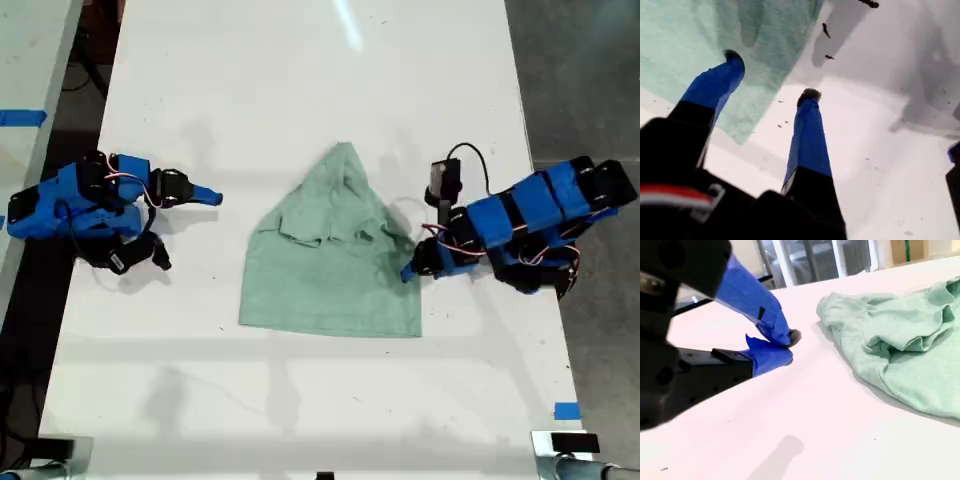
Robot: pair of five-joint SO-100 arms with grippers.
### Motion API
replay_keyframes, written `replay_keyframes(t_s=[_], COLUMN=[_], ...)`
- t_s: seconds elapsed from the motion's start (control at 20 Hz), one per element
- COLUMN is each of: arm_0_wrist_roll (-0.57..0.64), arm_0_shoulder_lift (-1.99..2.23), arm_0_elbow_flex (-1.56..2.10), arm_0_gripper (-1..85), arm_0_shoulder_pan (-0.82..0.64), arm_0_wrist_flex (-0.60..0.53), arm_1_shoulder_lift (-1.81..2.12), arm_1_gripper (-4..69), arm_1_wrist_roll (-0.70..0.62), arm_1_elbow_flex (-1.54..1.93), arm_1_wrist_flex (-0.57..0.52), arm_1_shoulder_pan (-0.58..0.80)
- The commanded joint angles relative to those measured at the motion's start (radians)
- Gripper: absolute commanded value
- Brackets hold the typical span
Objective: Fold t shirt
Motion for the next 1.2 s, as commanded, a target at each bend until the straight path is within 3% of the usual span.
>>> replay_keyframes(t_s=[0.0, 0.2, 0.35, 0.5, 0.6, 0.85, 0.9, 1.15], arm_0_wrist_roll=[0.011, 0.011, 0.011, 0.011, 0.011, 0.011, 0.012, 0.014], arm_0_shoulder_lift=[0.008, 0.008, 0.008, 0.008, 0.008, 0.008, 0.008, 0.008], arm_0_elbow_flex=[-0.009, -0.009, -0.009, -0.009, -0.009, -0.009, -0.009, -0.009], arm_0_gripper=[-0.2, -0.2, -0.2, -0.2, -0.2, -0.2, -0.2, -0.2], arm_0_shoulder_pan=[0.003, 0.003, 0.005, 0.005, 0.005, 0.003, 0.002, 0.002], arm_0_wrist_flex=[-0.014, -0.014, -0.014, -0.014, -0.014, -0.014, -0.014, -0.014], arm_1_shoulder_lift=[0.043, 0.037, 0.038, 0.023, 0.025, -0.037, -0.071, -0.456], arm_1_gripper=[23.5, 20.0, 1.1, 1.1, 1.1, 1.0, 0.8, 0.8], arm_1_wrist_roll=[0.018, -0.011, -0.018, -0.021, -0.023, -0.080, -0.129, -0.318], arm_1_elbow_flex=[0.149, 0.249, 0.244, 0.236, 0.150, -0.362, -0.474, -0.937], arm_1_wrist_flex=[-0.178, -0.331, -0.339, -0.330, -0.196, 0.357, 0.397, 0.380], arm_1_shoulder_pan=[-0.015, 0.002, 0.008, 0.009, 0.020, 0.067, 0.074, 0.089])
